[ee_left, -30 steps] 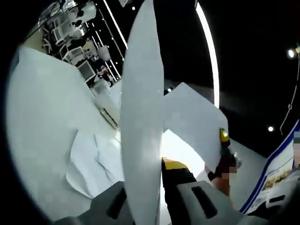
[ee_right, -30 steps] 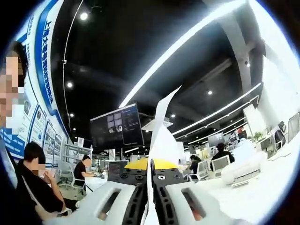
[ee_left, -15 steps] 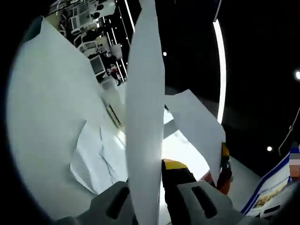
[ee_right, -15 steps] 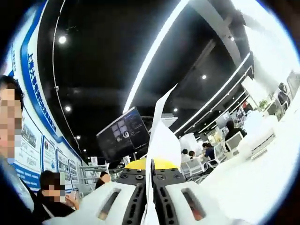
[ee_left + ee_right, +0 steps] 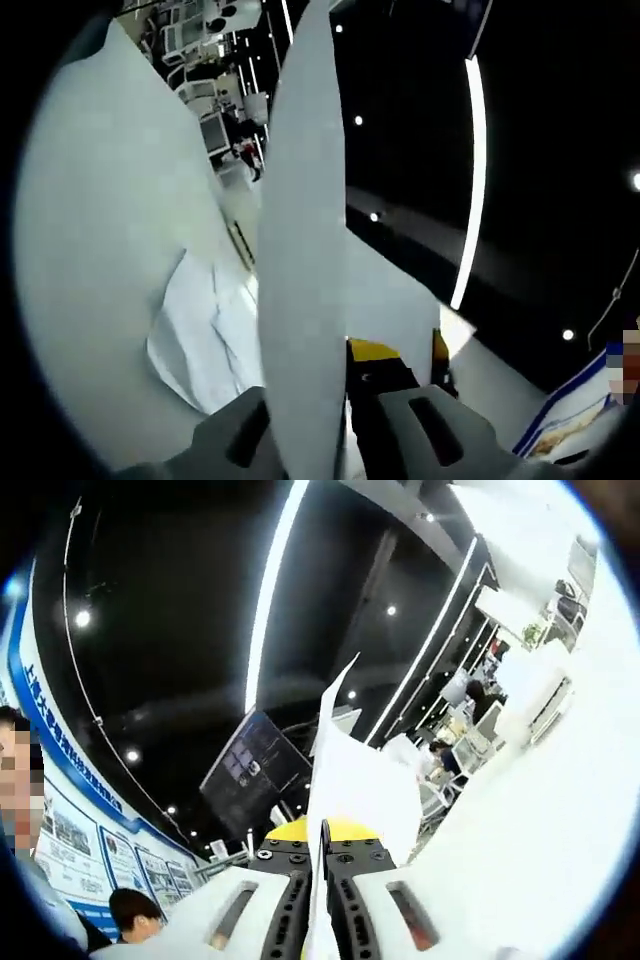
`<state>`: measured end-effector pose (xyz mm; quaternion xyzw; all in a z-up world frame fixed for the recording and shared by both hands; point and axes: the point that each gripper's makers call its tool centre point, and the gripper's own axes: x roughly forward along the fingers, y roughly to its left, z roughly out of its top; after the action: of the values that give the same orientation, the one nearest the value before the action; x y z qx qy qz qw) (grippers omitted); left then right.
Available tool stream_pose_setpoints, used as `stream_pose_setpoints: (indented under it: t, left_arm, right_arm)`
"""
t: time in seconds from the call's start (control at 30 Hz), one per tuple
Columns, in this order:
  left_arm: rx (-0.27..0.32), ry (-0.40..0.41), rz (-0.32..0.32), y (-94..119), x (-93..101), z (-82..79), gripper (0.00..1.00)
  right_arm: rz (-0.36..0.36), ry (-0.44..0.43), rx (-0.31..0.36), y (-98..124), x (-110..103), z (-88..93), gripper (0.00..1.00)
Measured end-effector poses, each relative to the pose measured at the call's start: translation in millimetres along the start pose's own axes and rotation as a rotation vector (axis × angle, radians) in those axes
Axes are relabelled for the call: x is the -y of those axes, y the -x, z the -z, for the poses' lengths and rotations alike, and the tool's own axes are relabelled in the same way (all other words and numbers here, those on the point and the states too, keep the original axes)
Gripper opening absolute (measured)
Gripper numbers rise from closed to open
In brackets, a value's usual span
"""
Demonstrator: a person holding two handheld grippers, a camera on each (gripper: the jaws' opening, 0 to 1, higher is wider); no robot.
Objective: Organize the stack of printing papers by aligning and flattening the scattered papers on the table
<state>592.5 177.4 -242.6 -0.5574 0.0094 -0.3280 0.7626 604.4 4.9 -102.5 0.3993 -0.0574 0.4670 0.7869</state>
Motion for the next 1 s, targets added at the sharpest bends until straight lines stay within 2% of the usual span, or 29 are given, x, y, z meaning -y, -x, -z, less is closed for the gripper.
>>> stream_pose_setpoints:
  t: [0.17,0.37,0.5,0.67,0.83,1.0]
  left_arm:
    - [0.016,0.055,-0.014,1.0,-7.4,0.5,0.06]
    - [0.029,0.087,-0.034,3.0,-14.0,0.4,0.06]
    - [0.036,0.100,-0.044,3.4,-13.0,3.2,0.06]
    - [0.035,0.108,-0.052,3.5,-14.8,7.0,0.06]
    - [0.026,0.109,-0.054,3.2,-14.1,11.2,0.06]
    - [0.021,0.111,-0.058,3.5,-16.9,9.2,0.06]
  right_arm:
    - [0.020,-0.061,-0.006,9.0,6.6,20.8,0.00]
    - [0.053,-0.087,-0.020,7.6,12.8,28.6,0.00]
    - [0.012,-0.077,-0.027,-8.1,-2.0,20.3,0.00]
    - [-0.057,-0.076,-0.002,-22.9,-25.5,7.6,0.00]
    - [-0.176,-0.169,0.069,-21.5,-51.9,-6.3,0.00]
    - [-0.208,-0.172,0.090,-18.4,-58.6,-12.7,0.00]
